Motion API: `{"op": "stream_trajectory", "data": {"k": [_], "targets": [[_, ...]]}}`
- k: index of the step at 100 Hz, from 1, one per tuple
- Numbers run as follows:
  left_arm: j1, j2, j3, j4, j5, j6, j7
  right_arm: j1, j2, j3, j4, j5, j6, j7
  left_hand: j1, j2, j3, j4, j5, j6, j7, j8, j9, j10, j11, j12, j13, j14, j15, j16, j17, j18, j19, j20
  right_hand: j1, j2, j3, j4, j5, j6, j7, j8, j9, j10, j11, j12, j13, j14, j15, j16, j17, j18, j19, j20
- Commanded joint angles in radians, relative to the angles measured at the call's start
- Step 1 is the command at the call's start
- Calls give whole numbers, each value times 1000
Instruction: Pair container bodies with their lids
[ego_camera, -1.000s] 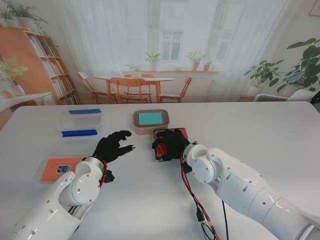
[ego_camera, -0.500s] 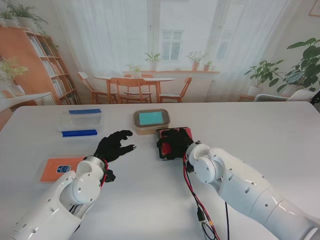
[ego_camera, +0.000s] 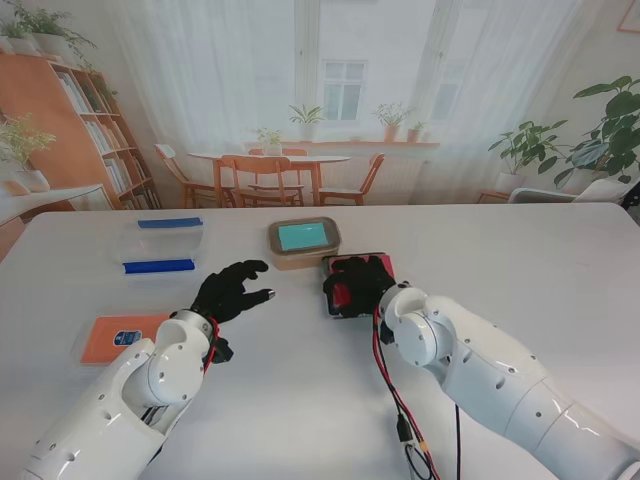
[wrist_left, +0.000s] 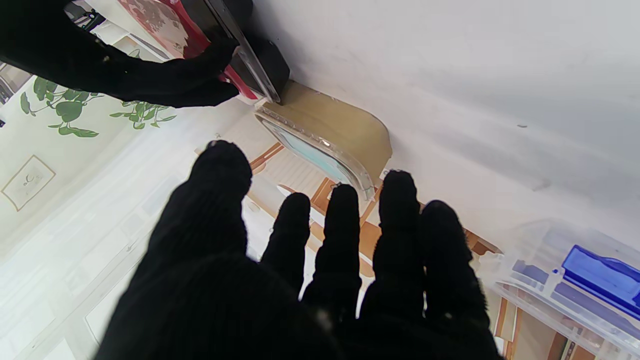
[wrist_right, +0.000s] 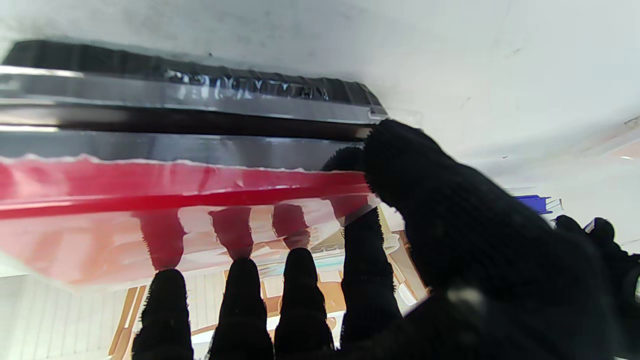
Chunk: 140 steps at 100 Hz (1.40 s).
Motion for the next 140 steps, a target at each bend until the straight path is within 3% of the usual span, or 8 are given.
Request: {"op": "stream_trajectory", "data": {"k": [1,61,86,90,92,94,130,140], "targets": [[-3,-4,4,5,-3,-2,-3,-16,15,3,17,-6,8,26,-8,20,-34,17,8,-28,-15,1,-12,3,-21,-4,-28,4,-19,-8,-17,-6,8,-6,6,-31,22,-24,34,32,11,21,-6,15,18,26,-1,26,53,14,-12,11,25,25],[-22,-5,20,18,-6,1,-4,-50,34,59,13,-55,-13,35,-10,20,-36,16,6,-29,-16,1,-12,3,-21,-4,-29,5,-19,-8,-16,-6,8,-5,5,-31,23,-25,18,24,10,24,-5,16,19,29,1,27,62,12,-13,12,48,74],[-25,-6,21,21,-4,-2,1,-40,33,67,40,-61,-42,19,-10,19,-36,16,6,-29,-16,1,-11,3,-21,-4,-28,5,-19,-7,-16,-6,8,-5,3,-29,26,-25,-16,10,16,28,-4,18,26,31,9,30,94,17,17,21,129,110],[-25,-6,21,22,-3,-3,3,-37,32,67,47,-60,-46,14,-10,21,-36,16,6,-29,-16,1,-11,4,-21,-4,-28,5,-19,-8,-16,-6,8,-5,1,-28,26,-25,-24,5,16,27,-5,18,26,30,8,31,98,16,18,23,138,107],[-26,-6,20,22,-2,-4,3,-34,31,67,51,-59,-49,10,-10,19,-37,16,6,-30,-16,1,-11,3,-21,-4,-28,5,-19,-8,-16,-6,8,-5,0,-28,28,-27,-31,3,24,23,-4,18,30,26,7,30,113,1,6,25,193,41],[-26,-6,20,22,-2,-4,4,-32,31,67,55,-58,-53,6,-9,19,-36,16,7,-29,-16,1,-12,3,-22,-4,-28,5,-19,-8,-16,-6,8,-5,0,-28,29,-27,-34,1,25,21,-4,19,31,26,7,30,118,-2,5,26,208,24],[-25,-7,15,23,5,-10,15,27,20,52,139,-49,-118,-41,-9,19,-37,16,7,-29,-17,1,-11,3,-21,-4,-27,5,-19,-8,-16,-6,8,-5,-2,-26,33,-26,-71,-18,42,20,-1,20,53,27,12,32,174,9,24,37,298,-8],[-23,-8,13,22,6,-11,19,50,17,40,169,-43,-135,-49,-9,19,-36,16,7,-30,-16,1,-10,3,-21,-4,-28,5,-20,-8,-16,-6,8,-5,-4,-26,37,-27,-76,-20,49,15,-1,20,64,22,11,33,196,5,24,40,346,-44]]}}
